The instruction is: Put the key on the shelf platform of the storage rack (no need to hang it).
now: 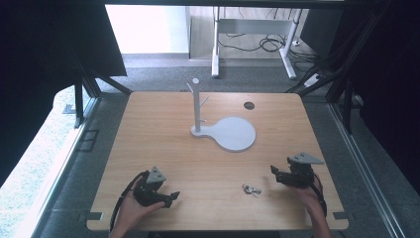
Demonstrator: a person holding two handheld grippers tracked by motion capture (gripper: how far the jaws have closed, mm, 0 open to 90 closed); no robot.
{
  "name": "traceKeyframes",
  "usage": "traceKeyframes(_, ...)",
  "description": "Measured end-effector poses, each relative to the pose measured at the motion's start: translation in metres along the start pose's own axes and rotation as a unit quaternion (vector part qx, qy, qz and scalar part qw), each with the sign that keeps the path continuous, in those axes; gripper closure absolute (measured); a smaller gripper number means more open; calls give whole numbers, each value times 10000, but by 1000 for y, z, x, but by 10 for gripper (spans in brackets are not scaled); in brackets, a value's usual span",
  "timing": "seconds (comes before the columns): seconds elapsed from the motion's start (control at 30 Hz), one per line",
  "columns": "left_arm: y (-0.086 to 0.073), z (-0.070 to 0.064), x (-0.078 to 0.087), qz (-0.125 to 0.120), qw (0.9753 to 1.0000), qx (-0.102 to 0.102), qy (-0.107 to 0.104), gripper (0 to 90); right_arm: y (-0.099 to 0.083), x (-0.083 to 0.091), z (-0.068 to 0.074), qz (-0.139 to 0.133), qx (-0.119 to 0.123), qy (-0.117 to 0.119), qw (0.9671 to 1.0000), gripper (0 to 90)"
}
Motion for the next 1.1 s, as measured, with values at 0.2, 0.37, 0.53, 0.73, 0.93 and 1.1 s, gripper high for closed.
traceKeyframes(0.2,1,0,1,-21,10000,-5,5,234,-5,1,1,145,-11,146,9998,242)
traceKeyframes(0.37,0,1,2,-17,10000,1,10,234,-6,2,3,195,-30,308,9993,258)
traceKeyframes(0.53,0,0,2,-12,10000,-12,2,234,-7,3,6,272,-87,415,9987,303)
traceKeyframes(0.73,0,-1,1,48,10000,-52,-28,233,-7,4,5,320,-71,371,9988,321)
traceKeyframes(0.93,-1,-2,0,52,10000,-58,-39,233,-8,6,2,391,33,339,9987,332)
traceKeyframes(1.1,-1,-3,-1,80,9999,-76,-54,233,-7,7,2,408,6,404,9984,347)
Point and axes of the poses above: each handheld gripper's, and its own axes: x roughly backward along the jaws, y roughly out of its top, z roughly to its left, the point moved 8 cm from there along -x, roughly forward along the jaws, and after that the axes turned 1 degree about -x, right-handed, at the moved point
